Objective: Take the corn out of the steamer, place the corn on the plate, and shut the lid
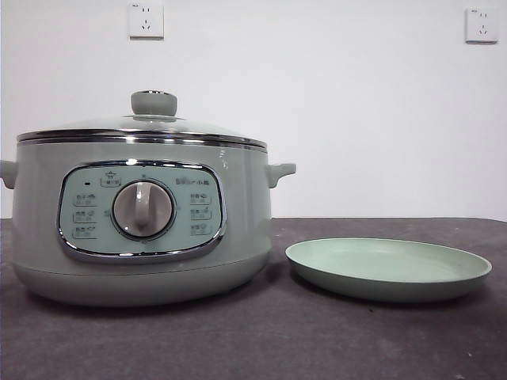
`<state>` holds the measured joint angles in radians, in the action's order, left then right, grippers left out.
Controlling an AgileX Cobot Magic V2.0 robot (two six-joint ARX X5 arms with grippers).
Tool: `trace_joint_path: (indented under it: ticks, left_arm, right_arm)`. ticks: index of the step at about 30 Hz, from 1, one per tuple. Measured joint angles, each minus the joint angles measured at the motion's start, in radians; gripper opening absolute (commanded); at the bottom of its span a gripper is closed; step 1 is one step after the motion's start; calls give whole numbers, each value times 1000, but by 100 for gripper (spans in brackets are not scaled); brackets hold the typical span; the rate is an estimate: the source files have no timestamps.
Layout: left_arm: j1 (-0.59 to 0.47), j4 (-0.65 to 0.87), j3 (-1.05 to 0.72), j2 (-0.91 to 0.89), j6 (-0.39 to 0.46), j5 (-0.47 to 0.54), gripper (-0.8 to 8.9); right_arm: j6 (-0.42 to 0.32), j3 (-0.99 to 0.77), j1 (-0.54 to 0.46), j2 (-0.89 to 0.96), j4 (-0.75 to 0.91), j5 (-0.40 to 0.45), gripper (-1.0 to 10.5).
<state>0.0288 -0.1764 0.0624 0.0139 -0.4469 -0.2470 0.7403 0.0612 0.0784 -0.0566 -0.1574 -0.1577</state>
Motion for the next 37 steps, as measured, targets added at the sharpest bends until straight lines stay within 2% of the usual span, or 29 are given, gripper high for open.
trace_joint_path:
  ticks: [7, 17, 23, 28, 30, 32, 34, 37]
  left_arm:
    - [0, -66, 171, 109, 7, -33, -8]
    - [0, -140, 454, 438, 136, -239, -8]
    - [0, -223, 635, 634, 203, -333, -4]
    - [0, -328, 750, 759, 253, -333, 2]
    - [0, -367, 785, 792, 272, -333, 48]
    - [0, -386, 812, 815, 284, -333, 201]
    - [4, -393, 834, 834, 293, -331, 326]
    - [24, -391, 856, 859, 298, -328, 343]
  right_arm:
    - [-146, 179, 0, -156, -15, -57, -9]
    - [-389, 504, 0, -505, -132, -214, -2]
    - [-544, 703, 0, -711, -303, -381, 1]
    - [-660, 826, 0, -837, -472, -445, 3]
    - [-708, 861, 0, -875, -544, -462, 19]
    - [-743, 882, 0, -902, -597, -465, 127]
    - [-762, 888, 0, -919, -607, -465, 296]
    - [-767, 888, 0, -925, -608, -462, 447]
